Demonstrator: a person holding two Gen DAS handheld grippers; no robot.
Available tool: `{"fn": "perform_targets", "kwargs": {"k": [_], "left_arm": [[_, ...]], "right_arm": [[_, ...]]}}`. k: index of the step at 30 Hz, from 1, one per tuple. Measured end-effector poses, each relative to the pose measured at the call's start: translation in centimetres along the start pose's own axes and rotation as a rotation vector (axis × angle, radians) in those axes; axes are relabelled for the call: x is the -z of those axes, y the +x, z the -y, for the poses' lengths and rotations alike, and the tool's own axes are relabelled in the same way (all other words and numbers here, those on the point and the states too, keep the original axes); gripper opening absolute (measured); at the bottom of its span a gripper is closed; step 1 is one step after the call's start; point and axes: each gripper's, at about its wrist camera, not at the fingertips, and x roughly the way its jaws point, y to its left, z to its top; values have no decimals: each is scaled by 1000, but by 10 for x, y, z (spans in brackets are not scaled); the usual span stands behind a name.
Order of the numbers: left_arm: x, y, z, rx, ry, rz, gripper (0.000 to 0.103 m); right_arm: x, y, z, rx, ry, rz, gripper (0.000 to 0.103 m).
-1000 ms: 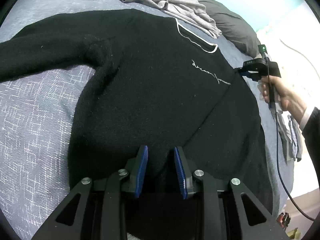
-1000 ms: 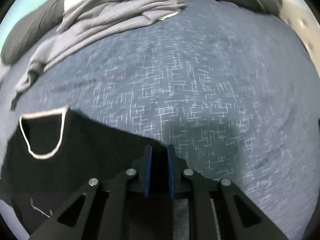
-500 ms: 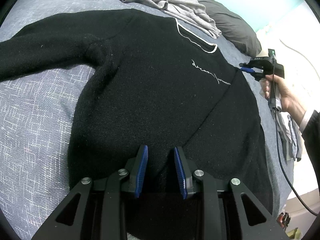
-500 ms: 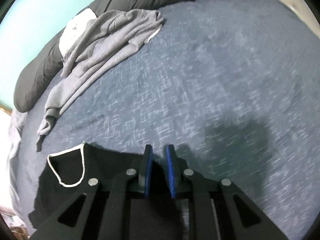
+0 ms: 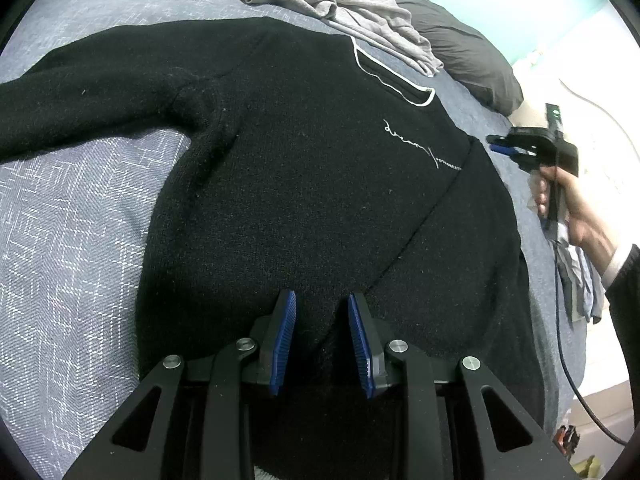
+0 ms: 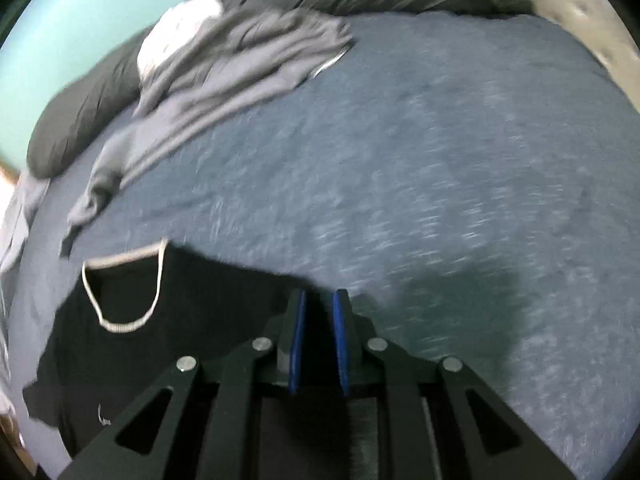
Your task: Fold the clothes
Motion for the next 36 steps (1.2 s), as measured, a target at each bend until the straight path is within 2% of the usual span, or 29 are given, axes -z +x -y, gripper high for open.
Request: {"fn": "perform_targets", "kwargs": {"k": [7,18,23,27,33,36], "left_arm": [[2,-4,2,-12,3,10,30],[11,-42,7,-42,-5,52,30],[14,-70,-2,-88,-24,79,30],[10,-97,-19,-146,-34,95,30],[-6,-144,-72,-247,-110,150,31],[-15,-163,-105,-288,-167,176,37]], "right_arm": [[30,-48,-5,-107,-37,51,14],[145,-107,-18,-217,-66,35,14],[197,-131,-23,-263,-69,25,14],[227,-140,-27,-286,-53,21,14],[255,-155,-38,-346,-32,47,14],[264,-157,-45,-365,-35,52,14]]}}
